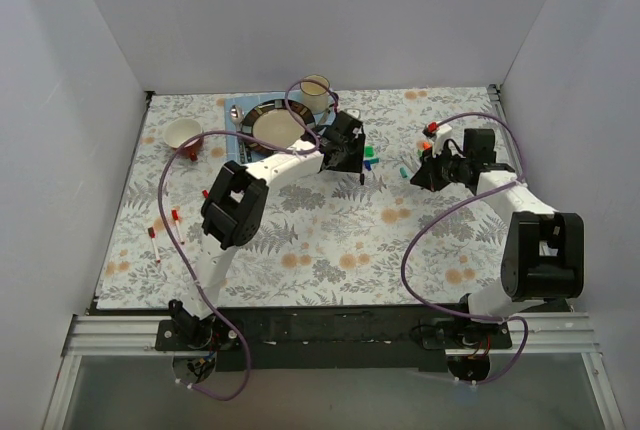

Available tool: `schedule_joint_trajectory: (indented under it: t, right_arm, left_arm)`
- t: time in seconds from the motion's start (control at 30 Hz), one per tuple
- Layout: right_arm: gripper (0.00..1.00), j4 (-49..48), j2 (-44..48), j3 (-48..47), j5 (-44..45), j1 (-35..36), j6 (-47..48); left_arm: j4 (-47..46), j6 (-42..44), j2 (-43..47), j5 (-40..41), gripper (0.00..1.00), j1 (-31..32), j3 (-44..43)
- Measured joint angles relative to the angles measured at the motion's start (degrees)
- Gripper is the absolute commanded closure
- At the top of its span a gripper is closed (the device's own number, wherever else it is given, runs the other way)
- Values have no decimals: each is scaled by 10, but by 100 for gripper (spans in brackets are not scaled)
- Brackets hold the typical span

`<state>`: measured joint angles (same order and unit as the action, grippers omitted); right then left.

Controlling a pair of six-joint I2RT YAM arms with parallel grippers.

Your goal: Open the pen caps

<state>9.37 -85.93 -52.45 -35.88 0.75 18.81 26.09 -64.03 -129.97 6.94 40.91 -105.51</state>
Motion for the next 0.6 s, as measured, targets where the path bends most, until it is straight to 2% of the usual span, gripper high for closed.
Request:
schedule_joint_trajectory:
  t: [0.1, 0.13, 0.23, 0.4, 0.6]
  right_arm:
    - [97, 9, -18, -9, 25, 0, 11]
    - [97, 13, -28, -16, 37, 0, 17]
    - [96, 32, -57, -45, 73, 0, 39]
    - [95, 74, -99, -115, 129, 2, 83]
    - [92, 136, -180, -233, 165, 13, 130]
  left_arm:
    - [4, 27, 48, 0, 16, 0, 32]
    - [1, 36, 78, -1, 2, 0, 55]
    - [-15, 49, 209, 4, 2, 0, 150]
    - [-62, 52, 522, -3, 2, -14, 333]
    - [-92, 77, 796, 35, 2, -32, 497]
